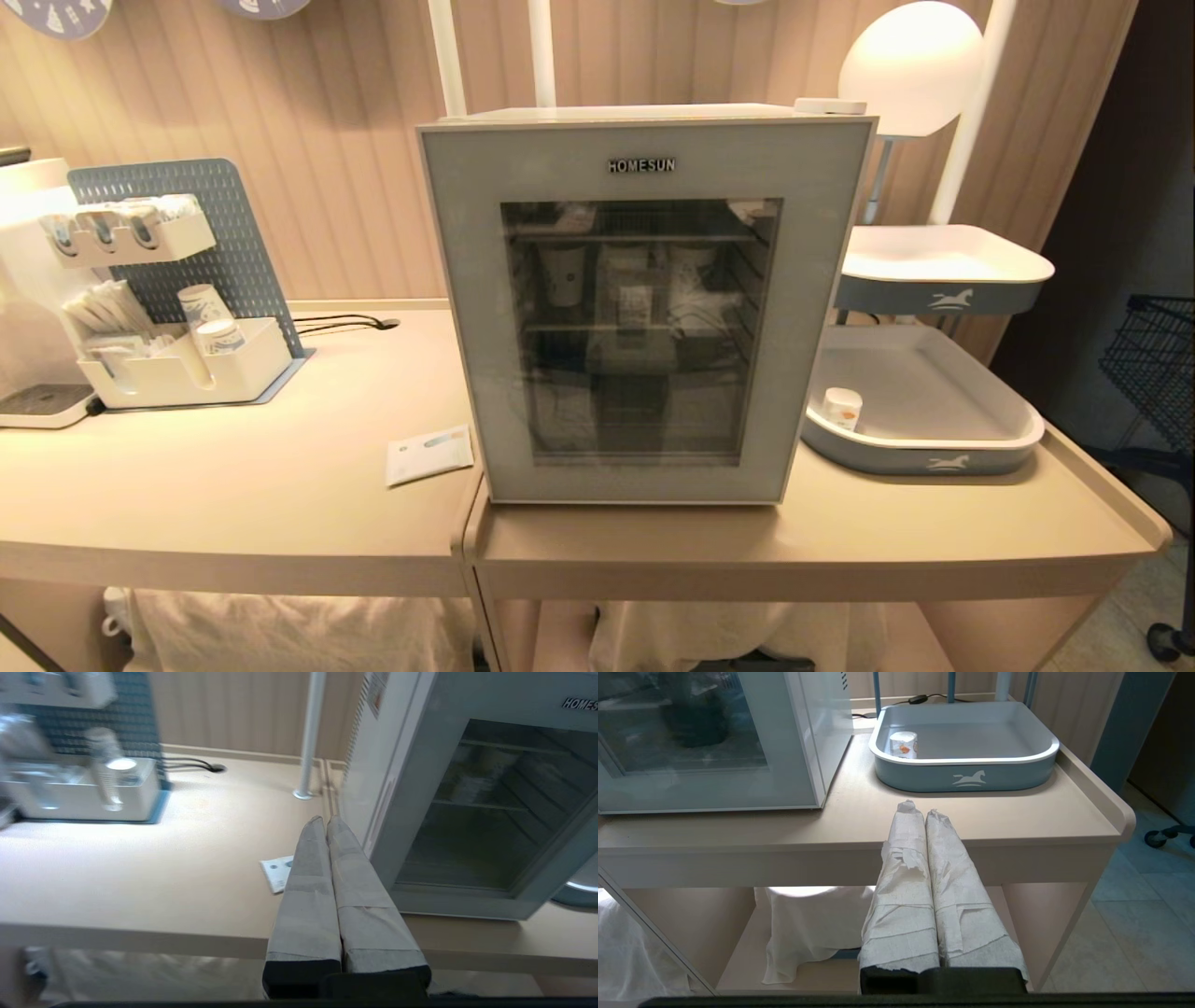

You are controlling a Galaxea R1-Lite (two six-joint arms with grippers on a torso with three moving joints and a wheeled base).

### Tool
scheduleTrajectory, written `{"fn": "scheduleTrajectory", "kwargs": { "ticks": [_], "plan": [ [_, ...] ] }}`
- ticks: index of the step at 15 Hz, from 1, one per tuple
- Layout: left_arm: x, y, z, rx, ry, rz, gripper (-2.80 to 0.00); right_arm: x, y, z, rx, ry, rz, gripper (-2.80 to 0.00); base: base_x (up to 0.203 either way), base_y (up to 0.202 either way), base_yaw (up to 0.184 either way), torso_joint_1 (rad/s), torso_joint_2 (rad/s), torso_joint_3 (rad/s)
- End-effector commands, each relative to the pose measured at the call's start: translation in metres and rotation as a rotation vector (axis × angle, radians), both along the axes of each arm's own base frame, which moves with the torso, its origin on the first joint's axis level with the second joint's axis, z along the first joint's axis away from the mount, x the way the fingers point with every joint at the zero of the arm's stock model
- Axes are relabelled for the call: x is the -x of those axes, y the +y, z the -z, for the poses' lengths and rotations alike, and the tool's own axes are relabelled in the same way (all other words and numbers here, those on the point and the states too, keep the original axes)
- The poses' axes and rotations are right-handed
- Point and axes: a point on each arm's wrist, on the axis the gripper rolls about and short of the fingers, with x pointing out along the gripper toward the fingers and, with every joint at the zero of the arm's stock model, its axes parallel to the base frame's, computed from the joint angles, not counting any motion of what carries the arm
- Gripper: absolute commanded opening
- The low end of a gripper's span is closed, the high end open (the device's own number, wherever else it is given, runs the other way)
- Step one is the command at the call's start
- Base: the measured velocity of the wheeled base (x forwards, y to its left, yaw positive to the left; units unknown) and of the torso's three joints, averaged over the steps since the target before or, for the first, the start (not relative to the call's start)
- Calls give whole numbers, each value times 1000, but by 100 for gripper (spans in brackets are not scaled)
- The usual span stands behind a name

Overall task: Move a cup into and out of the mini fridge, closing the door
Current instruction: Open the freezer door

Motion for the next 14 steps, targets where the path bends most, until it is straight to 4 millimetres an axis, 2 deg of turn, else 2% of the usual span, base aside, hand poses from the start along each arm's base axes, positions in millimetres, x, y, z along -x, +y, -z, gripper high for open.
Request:
{"fn": "scheduleTrajectory", "kwargs": {
  "ticks": [1, 4, 5, 6, 7, 9, 14],
  "plan": [
    [-134, -6, 19, 25, 285, 132, -280, 0, 0, 0, -1, 1, 0, -280, 0, 0, 0, 0, 0, 0],
    [-235, 0, 55, 141, 392, 494, -280, 0, 0, 0, -3, 2, 0, -280, 0, 0, 0, 0, 0, 0],
    [-258, 8, 68, 195, 393, 646, -280, 0, 0, 0, -3, 1, 0, -280, 0, 0, 0, 0, 0, 0],
    [-278, 19, 82, 247, 376, 793, 0, 0, 0, 0, -3, 1, 0, -280, 0, 0, 0, 0, 0, 0],
    [-294, 30, 94, 282, 354, 902, 0, 0, 0, 0, -3, 1, 0, -280, 0, 0, 0, 0, 0, 0],
    [-311, 43, 109, 287, 294, 1016, 0, 0, 0, 0, -3, 1, 0, -280, 0, 0, 0, 0, 0, 0],
    [-324, 44, 140, 215, 184, 1103, 0, 0, 0, 0, -4, -1, 0, -280, 0, 0, 0, 0, 0, 0]
  ]
}}
